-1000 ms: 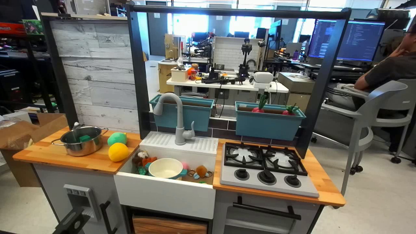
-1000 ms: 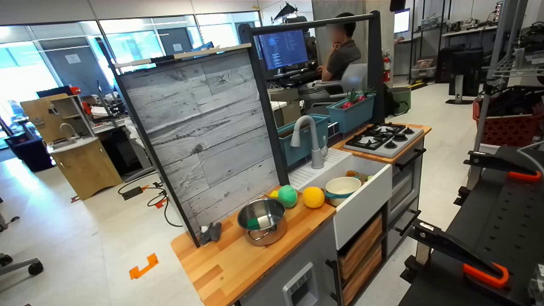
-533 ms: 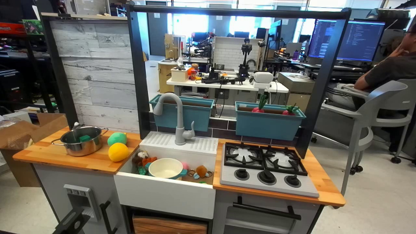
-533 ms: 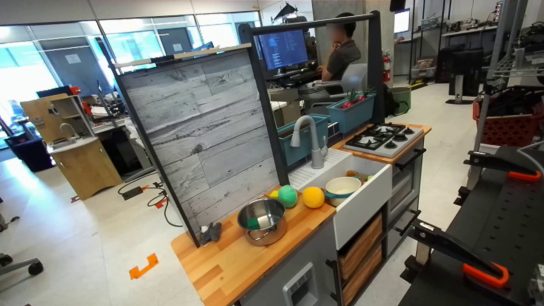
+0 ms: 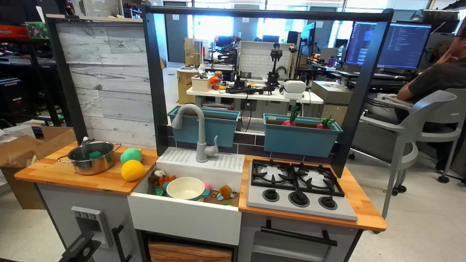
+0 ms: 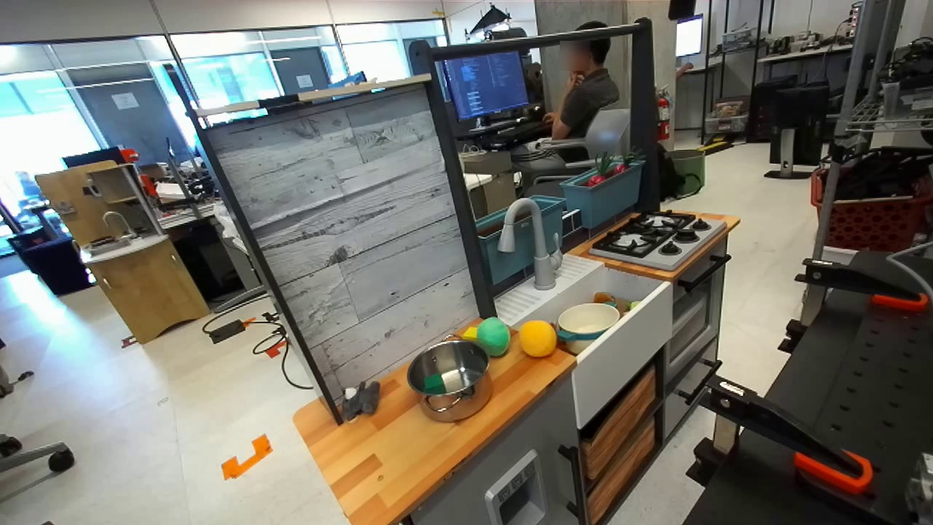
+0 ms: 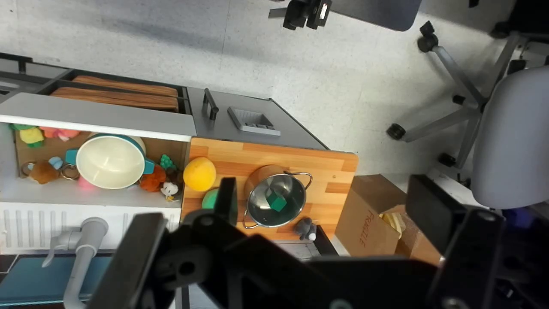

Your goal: Move the yellow object to the left

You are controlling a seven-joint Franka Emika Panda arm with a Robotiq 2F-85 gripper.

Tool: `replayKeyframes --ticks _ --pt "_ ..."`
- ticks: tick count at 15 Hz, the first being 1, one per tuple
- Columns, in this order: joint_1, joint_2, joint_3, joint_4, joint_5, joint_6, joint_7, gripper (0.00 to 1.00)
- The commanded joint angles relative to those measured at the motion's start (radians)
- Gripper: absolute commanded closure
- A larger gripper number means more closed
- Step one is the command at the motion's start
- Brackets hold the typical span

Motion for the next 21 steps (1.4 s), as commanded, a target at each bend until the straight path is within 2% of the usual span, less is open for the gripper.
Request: replayKeyframes --ticks 1,8,11,15,21 --pt "-0.035 0.002 0.033 0.002 0.01 -0.004 -0.008 0.0" --pt "-0.037 0.0 0.032 -0.005 0.007 0.01 -0.023 0.0" --pt "-0.045 0.052 0.034 0.012 0.01 0.052 -0.061 0.0" --pt "-0.062 0.174 0.031 0.068 0.018 0.109 -0.11 0.0" --pt "-0.117 0.413 0.06 0.23 0.028 0.126 -0.159 0.0"
